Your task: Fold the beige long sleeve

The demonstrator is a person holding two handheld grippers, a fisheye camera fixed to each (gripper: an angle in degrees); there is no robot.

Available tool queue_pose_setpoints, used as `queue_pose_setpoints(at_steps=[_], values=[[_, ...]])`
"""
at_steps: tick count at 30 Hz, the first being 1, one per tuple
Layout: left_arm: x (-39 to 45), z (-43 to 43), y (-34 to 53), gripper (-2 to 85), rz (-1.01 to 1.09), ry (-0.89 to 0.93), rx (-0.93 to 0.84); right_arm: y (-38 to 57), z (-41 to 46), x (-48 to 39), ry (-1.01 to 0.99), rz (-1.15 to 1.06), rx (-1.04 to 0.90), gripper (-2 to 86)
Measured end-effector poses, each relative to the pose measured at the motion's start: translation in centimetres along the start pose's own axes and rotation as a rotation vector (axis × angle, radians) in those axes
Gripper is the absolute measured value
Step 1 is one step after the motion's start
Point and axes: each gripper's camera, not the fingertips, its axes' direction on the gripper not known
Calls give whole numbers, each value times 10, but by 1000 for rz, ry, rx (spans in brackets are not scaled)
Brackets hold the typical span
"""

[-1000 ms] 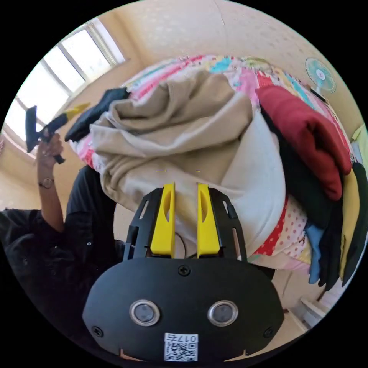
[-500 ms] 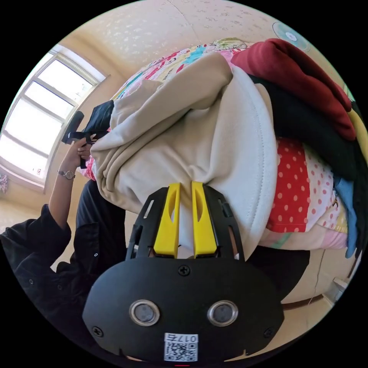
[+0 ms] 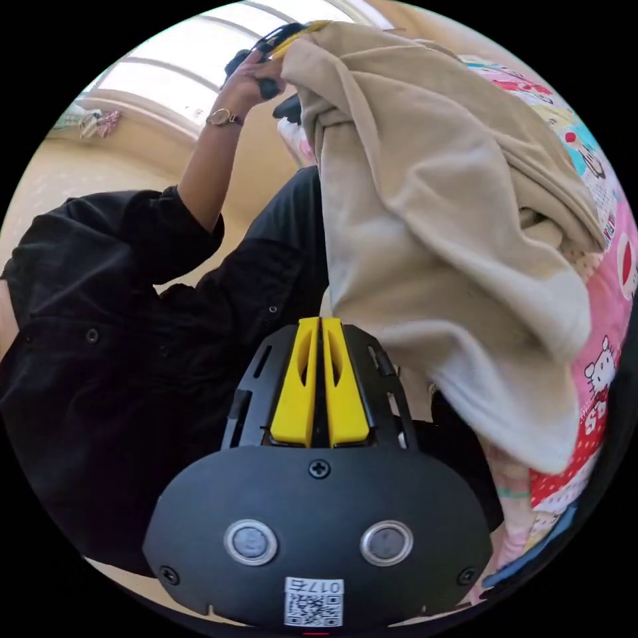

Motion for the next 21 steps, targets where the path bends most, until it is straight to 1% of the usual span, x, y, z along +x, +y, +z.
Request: queue_pose_setpoints(at_steps=[1,2,3,4,8,11,13,15,16,17,19,20,21], values=[[-8,-6,6,40,-20,-155,-46,-4,-5,-3,7,2,-6,24],[-14,-6,16,41,-33,-268,-107,-7,-17,2,28,33,28,30],[-16,-5,22,41,-32,-300,-139,-8,-24,6,40,49,52,33],[-18,-5,36,41,-15,-309,-171,-12,-42,18,61,87,106,41],[-18,-17,85,41,-10,-223,-138,-51,-113,70,146,333,242,84],[-10,-26,112,41,1,-241,-146,-107,-156,91,271,385,350,108],[-6,-29,125,42,7,-257,-154,-150,-165,114,335,420,336,120],[-5,-32,137,42,8,-268,-162,-188,-159,149,432,484,308,129],[-6,-33,143,43,2,-273,-164,-206,-141,182,420,551,257,133],[-7,-35,150,43,-14,-269,-169,-217,-111,216,311,637,146,134],[-7,-40,161,43,-22,-262,-172,-219,-63,240,177,662,29,126],[-7,-44,168,43,-24,-280,-175,-210,-55,229,243,632,98,104],[-6,-47,172,42,-24,-292,-180,-206,-54,220,259,625,120,86]])
